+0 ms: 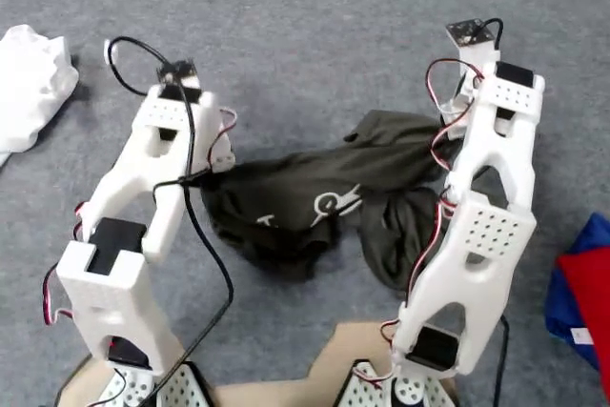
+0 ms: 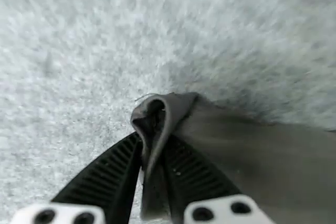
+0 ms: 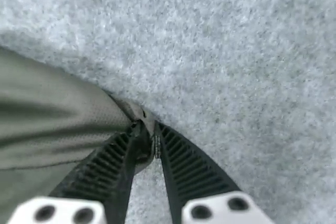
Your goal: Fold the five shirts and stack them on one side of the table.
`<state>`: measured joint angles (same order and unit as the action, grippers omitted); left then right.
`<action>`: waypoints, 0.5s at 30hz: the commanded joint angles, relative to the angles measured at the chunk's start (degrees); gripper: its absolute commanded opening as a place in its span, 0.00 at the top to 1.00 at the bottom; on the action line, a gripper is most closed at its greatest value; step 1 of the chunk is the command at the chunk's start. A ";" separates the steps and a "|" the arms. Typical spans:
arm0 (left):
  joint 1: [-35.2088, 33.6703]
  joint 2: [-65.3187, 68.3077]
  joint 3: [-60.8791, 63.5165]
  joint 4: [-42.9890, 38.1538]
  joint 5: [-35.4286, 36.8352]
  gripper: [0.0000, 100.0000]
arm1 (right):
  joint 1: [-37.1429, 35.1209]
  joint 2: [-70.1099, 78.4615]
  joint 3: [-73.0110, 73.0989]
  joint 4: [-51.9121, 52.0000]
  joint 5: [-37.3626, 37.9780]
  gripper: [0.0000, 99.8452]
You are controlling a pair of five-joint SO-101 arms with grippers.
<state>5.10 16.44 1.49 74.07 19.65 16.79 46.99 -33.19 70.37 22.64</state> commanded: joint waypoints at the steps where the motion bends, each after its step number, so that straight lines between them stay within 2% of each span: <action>1: -2.55 -0.22 -10.73 3.43 0.62 0.98 | -0.92 -0.22 -2.42 -1.05 0.18 0.99; 6: -4.13 0.13 -21.54 8.09 0.35 0.98 | -1.01 -0.13 -2.42 -1.05 0.18 0.99; 15: -7.82 -0.31 -29.63 8.88 0.26 0.98 | -1.19 -0.13 -2.68 0.88 0.62 0.99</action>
<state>-0.09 17.05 -23.30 82.51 19.65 16.44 47.08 -33.19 70.55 22.64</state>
